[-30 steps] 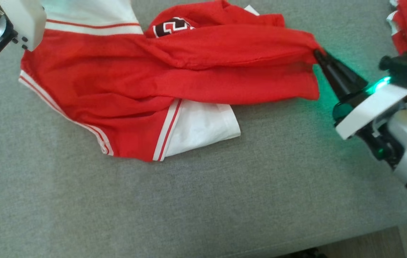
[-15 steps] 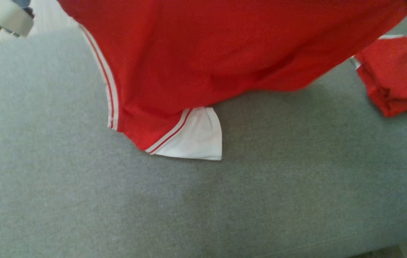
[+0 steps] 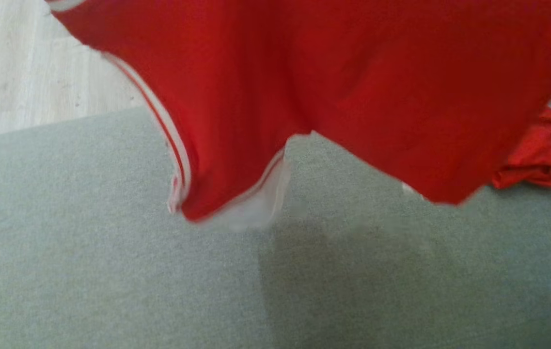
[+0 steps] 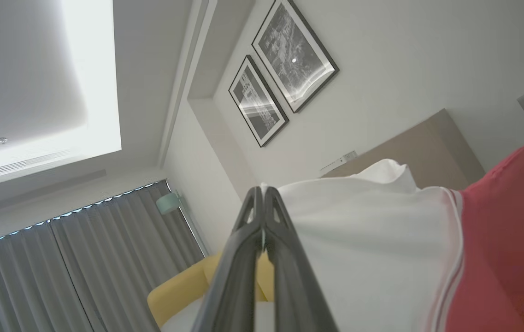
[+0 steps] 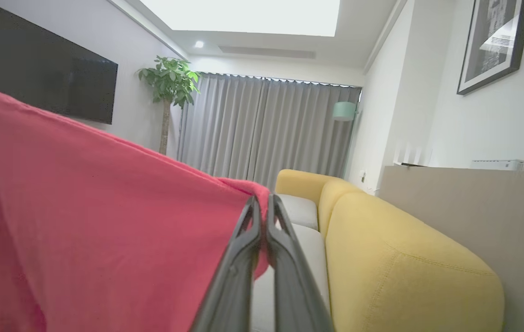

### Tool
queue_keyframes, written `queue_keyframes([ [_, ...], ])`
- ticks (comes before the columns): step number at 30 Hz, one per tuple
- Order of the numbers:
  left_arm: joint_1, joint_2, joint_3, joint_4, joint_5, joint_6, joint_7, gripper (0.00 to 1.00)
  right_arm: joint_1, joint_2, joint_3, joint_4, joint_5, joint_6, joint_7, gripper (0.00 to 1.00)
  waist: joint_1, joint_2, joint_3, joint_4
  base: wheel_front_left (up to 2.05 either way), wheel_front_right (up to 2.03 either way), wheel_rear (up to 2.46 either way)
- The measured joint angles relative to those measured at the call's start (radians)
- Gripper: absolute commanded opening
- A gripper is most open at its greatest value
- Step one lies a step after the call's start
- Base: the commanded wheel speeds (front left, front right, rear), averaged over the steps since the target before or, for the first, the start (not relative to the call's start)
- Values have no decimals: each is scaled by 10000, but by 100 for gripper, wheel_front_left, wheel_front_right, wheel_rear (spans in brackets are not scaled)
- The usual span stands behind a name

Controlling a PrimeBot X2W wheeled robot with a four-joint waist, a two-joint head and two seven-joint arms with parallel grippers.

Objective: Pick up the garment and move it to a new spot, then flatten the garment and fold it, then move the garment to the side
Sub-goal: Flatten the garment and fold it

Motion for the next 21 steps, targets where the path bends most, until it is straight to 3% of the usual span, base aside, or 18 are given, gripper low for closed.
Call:
queue_keyframes([
  [4,-566,-25,117,-109,-146,54,445,0,-243,38,-132,17,-416,0,485,0,3,0,265,87,0,0,0],
  [8,-1100,-405,90,614,88,-115,819,0,-1052,512,-244,405,-802,0,685,0,4,0,866,195,0,0,0],
  [16,-2603,-2090,-2,3310,1296,-359,470,0,-3242,2079,-50,2105,-1921,0,382,0,9,-1,2704,519,0,0,0],
  [21,-3744,-2851,194,4600,2336,-79,-341,0,-4618,2771,-63,3630,-2823,0,-545,0,10,-1,3830,749,0,0,0],
])
